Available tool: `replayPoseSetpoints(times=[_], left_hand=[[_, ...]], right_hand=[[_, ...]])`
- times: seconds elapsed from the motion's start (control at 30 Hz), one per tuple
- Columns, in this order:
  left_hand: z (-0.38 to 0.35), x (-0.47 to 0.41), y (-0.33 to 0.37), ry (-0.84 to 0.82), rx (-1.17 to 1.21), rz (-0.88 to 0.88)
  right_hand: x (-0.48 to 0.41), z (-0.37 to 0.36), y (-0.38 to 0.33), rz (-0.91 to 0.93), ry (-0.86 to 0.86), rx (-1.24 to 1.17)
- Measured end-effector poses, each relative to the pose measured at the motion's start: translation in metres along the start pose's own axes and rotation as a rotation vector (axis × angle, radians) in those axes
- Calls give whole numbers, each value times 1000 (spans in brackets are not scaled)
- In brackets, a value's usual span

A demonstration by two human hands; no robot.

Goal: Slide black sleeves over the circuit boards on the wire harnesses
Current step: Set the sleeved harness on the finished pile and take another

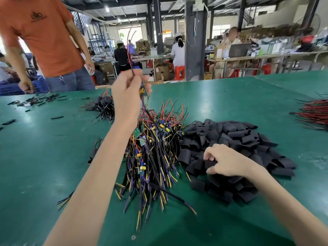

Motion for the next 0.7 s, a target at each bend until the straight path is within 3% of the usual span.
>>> replayPoseSetpoints(times=[0.13,0.27,0.37,0.47,0.7], left_hand=[[10,2,41,48,-202,-334],[12,15,56,-14,-697,-708],[8,31,11,-190,-1003,-646],[17,47,-51,-304,-1111,-464],[38,61,-107,-166,-1048,-406]], right_hand=[[2,10,1,16,115,-168],[0,20,2,26,272,-281],[-2,22,1,34,330,-318],[-3,16,0,62,259,-316],[-5,16,-3,100,394,-384]])
Point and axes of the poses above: each hand's wrist, its own x-axis away from the middle knuckle, its own z-axis out of the back of the hand, y = z × x, the point moved 4 cm from there along -x, towards the middle knuckle, and after that the axes turned 10 degrees about z, right-handed, at the moved point
